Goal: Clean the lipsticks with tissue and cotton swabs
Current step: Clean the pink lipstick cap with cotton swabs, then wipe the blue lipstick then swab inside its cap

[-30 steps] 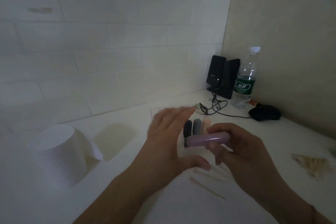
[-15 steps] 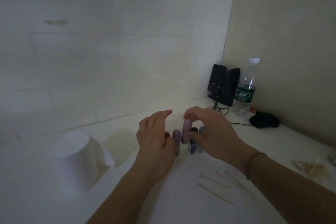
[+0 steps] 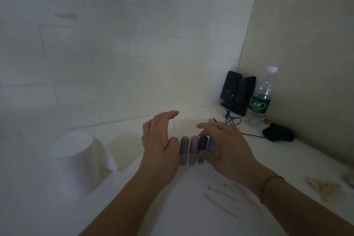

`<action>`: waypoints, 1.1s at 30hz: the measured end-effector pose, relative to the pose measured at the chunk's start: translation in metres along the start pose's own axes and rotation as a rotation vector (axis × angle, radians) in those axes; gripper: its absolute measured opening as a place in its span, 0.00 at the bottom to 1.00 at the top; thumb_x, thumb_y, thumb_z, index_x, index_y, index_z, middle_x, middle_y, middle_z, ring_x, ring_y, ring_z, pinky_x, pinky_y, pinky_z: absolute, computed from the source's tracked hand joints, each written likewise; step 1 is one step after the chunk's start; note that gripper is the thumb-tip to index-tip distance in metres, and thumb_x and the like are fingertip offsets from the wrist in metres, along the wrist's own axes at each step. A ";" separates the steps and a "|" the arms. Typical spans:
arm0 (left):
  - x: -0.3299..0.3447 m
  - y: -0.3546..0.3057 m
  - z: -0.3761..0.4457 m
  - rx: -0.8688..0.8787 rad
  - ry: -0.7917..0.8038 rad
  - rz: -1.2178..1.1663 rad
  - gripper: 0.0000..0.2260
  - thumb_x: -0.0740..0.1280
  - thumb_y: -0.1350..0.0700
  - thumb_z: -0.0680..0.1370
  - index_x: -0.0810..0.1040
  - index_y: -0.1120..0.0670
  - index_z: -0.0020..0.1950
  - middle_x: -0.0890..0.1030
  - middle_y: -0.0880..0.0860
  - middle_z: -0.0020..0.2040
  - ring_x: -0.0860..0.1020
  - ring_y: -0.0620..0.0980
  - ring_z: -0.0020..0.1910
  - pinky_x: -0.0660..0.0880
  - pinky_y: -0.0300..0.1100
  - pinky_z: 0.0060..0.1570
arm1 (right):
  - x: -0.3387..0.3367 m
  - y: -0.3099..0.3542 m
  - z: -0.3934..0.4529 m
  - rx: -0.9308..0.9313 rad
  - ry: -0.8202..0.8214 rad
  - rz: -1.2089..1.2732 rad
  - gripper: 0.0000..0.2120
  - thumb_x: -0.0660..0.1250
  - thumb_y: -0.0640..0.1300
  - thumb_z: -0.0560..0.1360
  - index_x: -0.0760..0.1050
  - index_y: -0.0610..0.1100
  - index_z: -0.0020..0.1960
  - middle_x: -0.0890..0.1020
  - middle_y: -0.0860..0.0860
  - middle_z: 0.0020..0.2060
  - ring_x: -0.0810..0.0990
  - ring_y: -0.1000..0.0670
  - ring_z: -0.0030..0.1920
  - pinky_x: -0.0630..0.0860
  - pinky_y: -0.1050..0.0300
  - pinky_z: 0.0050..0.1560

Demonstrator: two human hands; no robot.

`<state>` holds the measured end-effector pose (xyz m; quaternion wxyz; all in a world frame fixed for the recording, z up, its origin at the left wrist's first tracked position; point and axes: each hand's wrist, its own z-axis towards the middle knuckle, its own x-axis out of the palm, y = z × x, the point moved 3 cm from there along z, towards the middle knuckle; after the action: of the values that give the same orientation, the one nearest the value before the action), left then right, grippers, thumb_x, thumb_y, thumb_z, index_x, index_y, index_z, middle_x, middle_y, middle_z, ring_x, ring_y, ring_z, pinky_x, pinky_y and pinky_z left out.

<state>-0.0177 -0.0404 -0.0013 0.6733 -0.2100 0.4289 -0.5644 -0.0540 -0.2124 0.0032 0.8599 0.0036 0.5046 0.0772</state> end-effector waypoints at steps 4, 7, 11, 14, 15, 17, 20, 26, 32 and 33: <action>0.005 -0.002 -0.005 0.060 0.036 0.059 0.23 0.52 0.57 0.69 0.65 0.39 0.62 0.67 0.37 0.62 0.61 0.43 0.67 0.60 0.44 0.67 | -0.003 -0.007 -0.001 0.050 -0.094 0.053 0.17 0.72 0.49 0.70 0.77 0.56 0.58 0.80 0.56 0.53 0.73 0.52 0.60 0.62 0.59 0.59; 0.007 -0.003 -0.007 0.079 0.051 0.094 0.21 0.51 0.50 0.72 0.67 0.41 0.64 0.68 0.40 0.64 0.61 0.42 0.68 0.60 0.40 0.67 | -0.012 -0.009 -0.002 0.099 -0.168 0.173 0.14 0.72 0.47 0.70 0.79 0.54 0.56 0.79 0.59 0.51 0.73 0.56 0.55 0.63 0.60 0.59; 0.009 -0.012 -0.010 0.125 0.033 0.120 0.15 0.58 0.45 0.74 0.67 0.39 0.60 0.68 0.38 0.61 0.62 0.38 0.64 0.59 0.29 0.59 | -0.039 -0.014 -0.015 0.156 -0.274 0.378 0.14 0.73 0.47 0.70 0.76 0.58 0.53 0.77 0.67 0.48 0.75 0.61 0.51 0.72 0.59 0.56; 0.015 -0.021 -0.019 0.220 0.086 0.111 0.15 0.65 0.45 0.74 0.70 0.41 0.61 0.71 0.37 0.58 0.65 0.36 0.61 0.66 0.32 0.58 | -0.055 -0.015 -0.029 0.177 -0.232 0.492 0.11 0.70 0.54 0.67 0.75 0.62 0.50 0.79 0.67 0.44 0.77 0.63 0.50 0.73 0.61 0.51; 0.017 -0.024 -0.023 0.273 0.117 0.111 0.15 0.65 0.45 0.74 0.70 0.41 0.61 0.71 0.36 0.56 0.67 0.37 0.60 0.67 0.29 0.56 | -0.059 -0.014 -0.034 0.179 -0.225 0.525 0.11 0.71 0.54 0.67 0.76 0.61 0.49 0.80 0.66 0.44 0.77 0.62 0.49 0.74 0.61 0.49; 0.022 -0.029 -0.030 0.311 0.205 0.092 0.14 0.64 0.43 0.75 0.71 0.40 0.60 0.72 0.34 0.53 0.71 0.39 0.55 0.68 0.29 0.51 | -0.063 -0.009 -0.044 0.180 -0.222 0.609 0.10 0.72 0.52 0.67 0.77 0.59 0.48 0.81 0.64 0.45 0.79 0.59 0.47 0.77 0.60 0.45; 0.029 -0.032 -0.035 0.266 0.339 0.066 0.12 0.62 0.39 0.75 0.74 0.39 0.56 0.76 0.35 0.48 0.75 0.38 0.47 0.69 0.33 0.47 | -0.060 0.001 -0.053 0.195 -0.263 0.763 0.12 0.73 0.54 0.64 0.77 0.54 0.46 0.82 0.61 0.42 0.81 0.56 0.45 0.78 0.60 0.43; 0.038 -0.028 -0.041 0.265 0.481 0.091 0.04 0.62 0.47 0.80 0.74 0.40 0.52 0.78 0.39 0.43 0.77 0.40 0.44 0.71 0.32 0.45 | -0.042 0.012 -0.061 0.189 -0.208 0.765 0.10 0.66 0.57 0.70 0.74 0.52 0.44 0.80 0.56 0.36 0.80 0.55 0.36 0.76 0.60 0.34; 0.041 -0.034 -0.047 0.220 0.581 -0.024 0.08 0.57 0.50 0.82 0.71 0.43 0.59 0.79 0.40 0.51 0.77 0.41 0.53 0.72 0.39 0.56 | -0.033 0.022 -0.068 0.213 -0.159 0.725 0.12 0.65 0.59 0.71 0.71 0.50 0.44 0.79 0.49 0.30 0.76 0.55 0.27 0.70 0.64 0.27; 0.041 -0.035 -0.048 0.216 0.589 -0.030 0.09 0.55 0.48 0.82 0.71 0.43 0.60 0.79 0.41 0.51 0.77 0.41 0.54 0.70 0.38 0.59 | -0.032 0.023 -0.069 0.214 -0.176 0.740 0.13 0.64 0.59 0.72 0.71 0.49 0.44 0.79 0.48 0.30 0.74 0.56 0.26 0.68 0.66 0.26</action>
<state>-0.0774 -0.0783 -0.0148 0.5302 0.0290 0.5401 -0.6529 -0.1324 -0.1993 -0.0012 0.8086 0.2815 0.3989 0.3285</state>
